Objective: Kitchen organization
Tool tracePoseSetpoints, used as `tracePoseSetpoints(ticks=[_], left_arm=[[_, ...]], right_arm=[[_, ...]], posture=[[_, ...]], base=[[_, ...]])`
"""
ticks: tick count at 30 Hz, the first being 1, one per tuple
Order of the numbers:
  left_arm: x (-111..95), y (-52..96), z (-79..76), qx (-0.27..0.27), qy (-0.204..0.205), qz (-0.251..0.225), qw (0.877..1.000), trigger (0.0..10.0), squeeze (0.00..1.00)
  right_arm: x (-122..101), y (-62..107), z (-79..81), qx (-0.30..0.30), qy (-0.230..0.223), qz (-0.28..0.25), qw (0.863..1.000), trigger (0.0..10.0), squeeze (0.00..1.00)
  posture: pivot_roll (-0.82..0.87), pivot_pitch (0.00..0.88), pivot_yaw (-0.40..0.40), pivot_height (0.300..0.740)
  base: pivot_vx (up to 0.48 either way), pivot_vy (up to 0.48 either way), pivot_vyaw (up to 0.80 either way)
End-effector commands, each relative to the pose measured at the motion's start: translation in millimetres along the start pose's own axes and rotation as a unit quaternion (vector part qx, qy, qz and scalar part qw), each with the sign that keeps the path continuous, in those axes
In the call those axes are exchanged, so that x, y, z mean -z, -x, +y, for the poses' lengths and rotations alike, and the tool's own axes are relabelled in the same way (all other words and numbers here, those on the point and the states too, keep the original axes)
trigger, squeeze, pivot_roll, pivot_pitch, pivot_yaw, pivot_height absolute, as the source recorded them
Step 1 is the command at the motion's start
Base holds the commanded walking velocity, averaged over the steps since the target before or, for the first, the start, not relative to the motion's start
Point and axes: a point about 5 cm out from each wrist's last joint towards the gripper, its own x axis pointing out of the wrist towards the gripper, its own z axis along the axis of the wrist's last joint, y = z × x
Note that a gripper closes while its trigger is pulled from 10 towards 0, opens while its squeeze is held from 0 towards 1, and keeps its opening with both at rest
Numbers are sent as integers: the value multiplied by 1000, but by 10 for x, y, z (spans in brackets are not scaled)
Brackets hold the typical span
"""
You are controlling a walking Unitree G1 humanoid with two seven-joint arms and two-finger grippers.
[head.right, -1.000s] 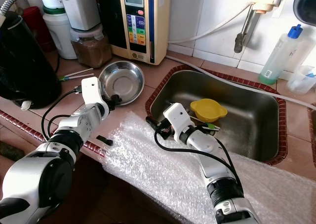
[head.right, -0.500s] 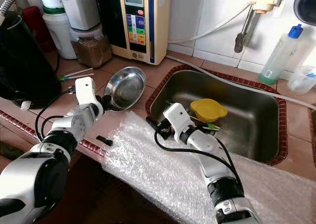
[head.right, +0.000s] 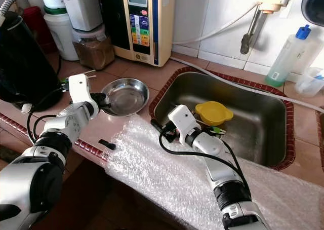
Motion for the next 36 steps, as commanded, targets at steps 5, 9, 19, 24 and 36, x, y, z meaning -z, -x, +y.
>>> tracePoseSetpoints(ticks=[5,9,19,24,36], left_arm=[[5,40,25,2,-7,-4,1000,0,0],[11,76,4,4,1,-11,1000,0,0],[-198,202,-76,25,44,-125,991,0,0],[-268,318,-252,71,13,-192,979,0,0],[-298,388,-489,152,31,-220,963,0,0]], right_arm=[[-11,-15,-22,-7,8,6,1000,10000,0],[-16,-19,-27,-6,10,6,1000,10000,0],[-15,-35,-41,2,13,7,1000,10000,0],[-22,-69,-86,33,5,9,999,10000,0],[-95,-178,-184,76,-35,-5,997,10000,0]], posture=[[70,0,45,740],[69,0,44,740],[74,0,37,740],[76,0,33,740],[83,0,27,740]], base=[[0,0,0],[0,0,0],[0,0,0],[0,0,0],[0,0,0]])
